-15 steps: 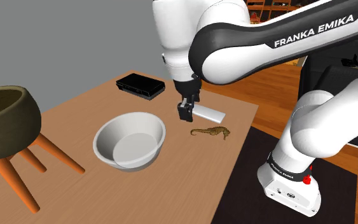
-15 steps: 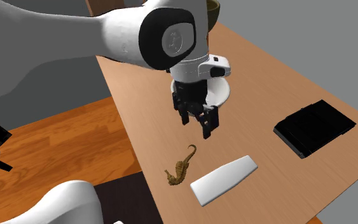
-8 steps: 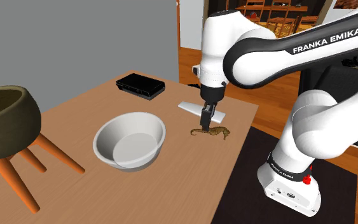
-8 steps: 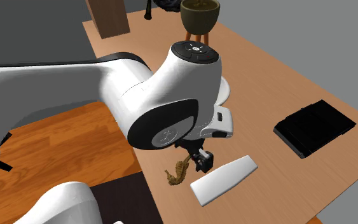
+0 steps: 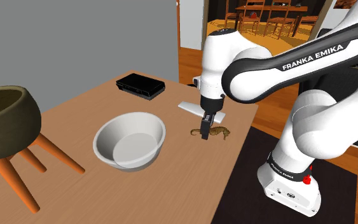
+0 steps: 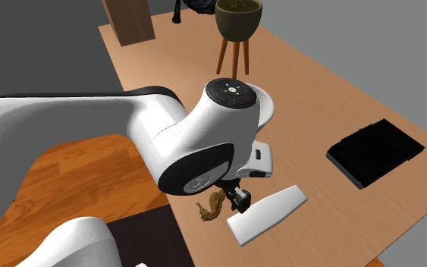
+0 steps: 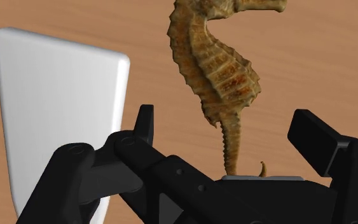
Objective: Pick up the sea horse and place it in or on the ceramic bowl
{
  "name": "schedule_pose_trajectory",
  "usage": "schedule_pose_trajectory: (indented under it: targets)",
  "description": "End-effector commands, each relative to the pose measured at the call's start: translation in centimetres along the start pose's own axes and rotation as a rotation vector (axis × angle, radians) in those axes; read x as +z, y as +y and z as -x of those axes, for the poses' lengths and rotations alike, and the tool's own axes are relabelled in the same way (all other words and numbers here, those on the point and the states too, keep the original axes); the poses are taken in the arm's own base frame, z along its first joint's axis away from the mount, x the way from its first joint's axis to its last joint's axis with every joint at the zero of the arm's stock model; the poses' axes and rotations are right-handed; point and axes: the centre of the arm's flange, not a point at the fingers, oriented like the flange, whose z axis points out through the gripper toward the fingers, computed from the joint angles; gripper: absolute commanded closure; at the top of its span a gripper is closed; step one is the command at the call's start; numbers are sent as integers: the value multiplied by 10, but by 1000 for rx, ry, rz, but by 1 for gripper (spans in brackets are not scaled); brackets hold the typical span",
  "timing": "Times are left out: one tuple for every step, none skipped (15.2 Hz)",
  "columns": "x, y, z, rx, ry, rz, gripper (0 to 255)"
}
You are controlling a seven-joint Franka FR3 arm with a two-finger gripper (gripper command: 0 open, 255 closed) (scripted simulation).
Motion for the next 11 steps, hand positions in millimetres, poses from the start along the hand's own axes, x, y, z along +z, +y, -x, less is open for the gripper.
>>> schedule_pose_trajectory:
  targets:
    - [2, 0, 1, 0, 0, 0, 0]
    - [2, 0, 1, 0, 0, 0, 0]
    - [2, 0, 1, 0, 0, 0, 0]
    - [2, 0, 1, 0, 0, 0, 0]
    - [2, 0, 1, 0, 0, 0, 0]
    - [2, 0, 1, 0, 0, 0, 0]
    - [2, 0, 1, 0, 0, 0, 255]
    - [2, 0, 1, 0, 0, 0, 255]
    - [2, 0, 0, 0, 0, 0, 255]
    - [2, -1, 1, 0, 0, 0, 255]
    - [2, 0, 0, 0, 0, 0, 255]
